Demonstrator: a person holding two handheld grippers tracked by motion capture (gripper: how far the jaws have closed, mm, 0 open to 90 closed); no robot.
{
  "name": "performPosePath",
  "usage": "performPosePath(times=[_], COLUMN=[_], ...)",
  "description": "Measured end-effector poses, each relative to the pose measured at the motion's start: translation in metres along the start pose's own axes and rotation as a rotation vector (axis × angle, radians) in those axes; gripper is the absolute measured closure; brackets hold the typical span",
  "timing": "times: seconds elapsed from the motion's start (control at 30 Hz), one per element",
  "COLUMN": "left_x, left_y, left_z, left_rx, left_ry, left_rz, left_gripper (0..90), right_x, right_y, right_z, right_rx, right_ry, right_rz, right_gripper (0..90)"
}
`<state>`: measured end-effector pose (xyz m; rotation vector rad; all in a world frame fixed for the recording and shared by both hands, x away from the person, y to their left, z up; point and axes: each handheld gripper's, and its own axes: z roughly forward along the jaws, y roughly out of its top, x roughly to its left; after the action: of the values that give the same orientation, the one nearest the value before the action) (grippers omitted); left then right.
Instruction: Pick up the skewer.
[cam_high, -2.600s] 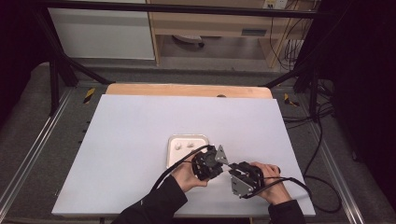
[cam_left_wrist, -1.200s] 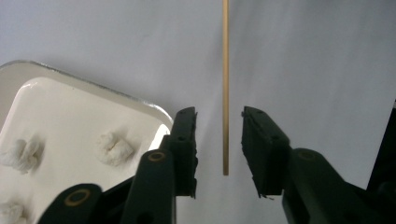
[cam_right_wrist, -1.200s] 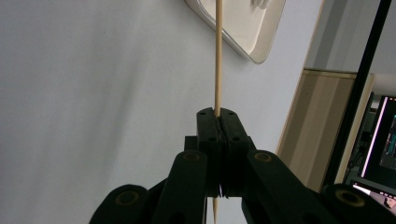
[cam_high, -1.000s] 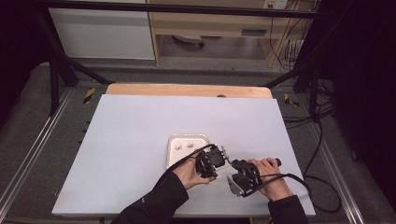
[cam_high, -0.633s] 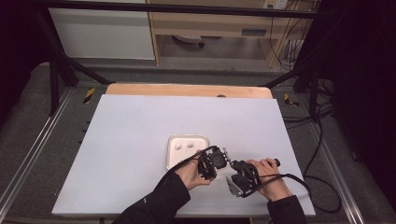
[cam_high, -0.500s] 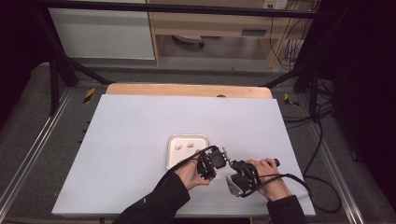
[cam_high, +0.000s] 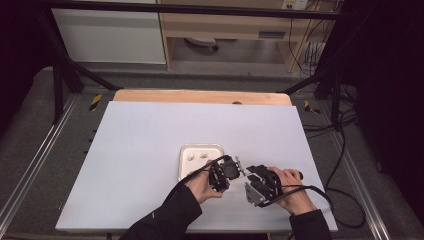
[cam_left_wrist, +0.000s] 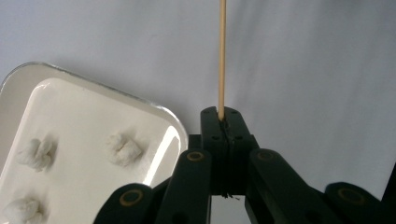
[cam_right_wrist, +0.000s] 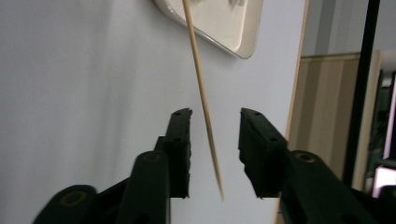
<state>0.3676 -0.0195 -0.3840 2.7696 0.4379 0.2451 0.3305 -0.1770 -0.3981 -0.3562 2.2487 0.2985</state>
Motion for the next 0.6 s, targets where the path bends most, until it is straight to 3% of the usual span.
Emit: performPosePath(times=[0.03,0.07,0.1,0.13,0.17,0.33,0.37,0.47,0.5,0.53,0.57,0.6], left_x=[0.001,0.002,0.003,0.004,0.006,0.015,0.017,0.021,0.023,0.024,0.026,0.027], left_y=[-0.002,-0.004,-0.006,-0.009,-0.012,-0.027,-0.031,-0.042,-0.046,-0.050,-0.054,-0.058], left_z=[-0.001,-0.001,-0.002,-0.003,-0.003,-0.011,-0.013,-0.020,-0.022,-0.024,-0.027,-0.029], left_rx=[-0.003,-0.004,-0.007,-0.010,-0.013,-0.046,-0.055,-0.100,-0.117,-0.136,-0.156,-0.174], left_ry=[0.004,0.005,0.009,0.014,0.016,0.030,0.032,0.038,0.037,0.037,0.041,0.043], left_rz=[-0.006,-0.013,-0.018,-0.025,-0.035,-0.082,-0.086,-0.119,-0.132,-0.145,-0.156,-0.167], left_gripper=[89.1,89.1,89.1,89.1,89.1,89.1,89.1,89.1,89.1,89.1,89.1,89.1], right_x=[0.000,-0.003,-0.003,-0.005,-0.005,-0.007,-0.005,-0.002,-0.002,0.000,0.000,0.003], right_y=[0.000,-0.005,-0.005,-0.011,-0.011,-0.025,-0.031,-0.038,-0.038,-0.042,-0.042,-0.045], right_z=[0.000,-0.003,-0.003,-0.004,-0.004,-0.005,-0.003,0.001,0.001,0.004,0.004,0.008], right_rx=[0.000,-0.021,-0.021,-0.042,-0.042,-0.067,-0.071,-0.069,-0.069,-0.064,-0.064,-0.051], right_ry=[0.000,0.015,0.015,0.011,0.011,0.012,0.028,0.066,0.066,0.100,0.100,0.135], right_rz=[0.000,0.090,0.090,0.198,0.198,0.470,0.570,0.718,0.718,0.804,0.804,0.877], right_gripper=[63.9,56.2,56.2,45.8,45.8,29.1,25.5,18.7,18.7,14.6,14.6,10.7])
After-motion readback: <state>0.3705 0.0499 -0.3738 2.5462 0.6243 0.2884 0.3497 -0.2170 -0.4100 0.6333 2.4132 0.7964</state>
